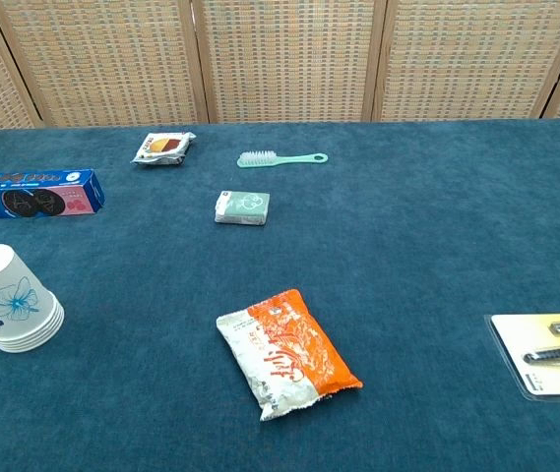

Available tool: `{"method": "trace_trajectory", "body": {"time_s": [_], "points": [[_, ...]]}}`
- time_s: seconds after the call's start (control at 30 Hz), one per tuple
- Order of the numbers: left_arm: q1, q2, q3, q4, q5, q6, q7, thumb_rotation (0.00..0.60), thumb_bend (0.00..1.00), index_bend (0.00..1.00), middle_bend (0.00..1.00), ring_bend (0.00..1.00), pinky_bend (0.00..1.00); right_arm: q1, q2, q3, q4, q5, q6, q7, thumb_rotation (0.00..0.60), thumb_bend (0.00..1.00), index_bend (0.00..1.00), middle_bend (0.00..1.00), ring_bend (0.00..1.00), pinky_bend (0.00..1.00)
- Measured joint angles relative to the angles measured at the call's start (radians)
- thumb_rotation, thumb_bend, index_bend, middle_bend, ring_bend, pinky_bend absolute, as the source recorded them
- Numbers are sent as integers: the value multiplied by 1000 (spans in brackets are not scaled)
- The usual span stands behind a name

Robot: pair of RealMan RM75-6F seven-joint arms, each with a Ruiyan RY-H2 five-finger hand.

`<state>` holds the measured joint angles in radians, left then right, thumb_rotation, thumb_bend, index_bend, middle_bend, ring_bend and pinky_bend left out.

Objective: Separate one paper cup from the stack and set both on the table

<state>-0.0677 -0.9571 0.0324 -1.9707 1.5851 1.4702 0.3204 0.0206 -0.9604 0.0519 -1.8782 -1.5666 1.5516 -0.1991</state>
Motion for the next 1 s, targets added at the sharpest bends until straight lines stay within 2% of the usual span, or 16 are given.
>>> {"method": "trace_trajectory", "body": {"time_s": [0.3, 0.4, 0.47, 0.6, 0.83, 1.0], "points": [[-9, -6, 2, 8, 3, -21, 5, 600, 69, 0, 0, 0, 2, 2, 4, 1, -6, 8, -6, 4, 600, 0, 0, 0, 0, 0], [-31, -24, -3, 32, 8, -51, 10, 600, 68, 0, 0, 0, 37, 0, 8, 3, -8, 10, -2, 12, 600, 0, 0, 0, 0, 0], [-50, -44, -9, 63, 7, -79, 13, 600, 68, 0, 0, 0, 59, 0, 11, 3, -8, 11, -2, 19, 600, 0, 0, 0, 0, 0], [-96, -94, -25, 139, -10, -153, -7, 600, 69, 0, 24, 43, 165, 2, 14, 5, -8, 18, -8, 25, 600, 0, 0, 0, 0, 0], [-179, -209, -46, 328, -17, -253, -89, 600, 68, 0, 84, 103, 220, 9, 15, 6, -9, 30, -24, 20, 600, 0, 0, 0, 0, 0], [-225, -270, -54, 404, -16, -298, -135, 600, 68, 52, 121, 143, 238, 9, 15, 8, -12, 34, -24, 17, 600, 0, 0, 0, 0, 0]]}}
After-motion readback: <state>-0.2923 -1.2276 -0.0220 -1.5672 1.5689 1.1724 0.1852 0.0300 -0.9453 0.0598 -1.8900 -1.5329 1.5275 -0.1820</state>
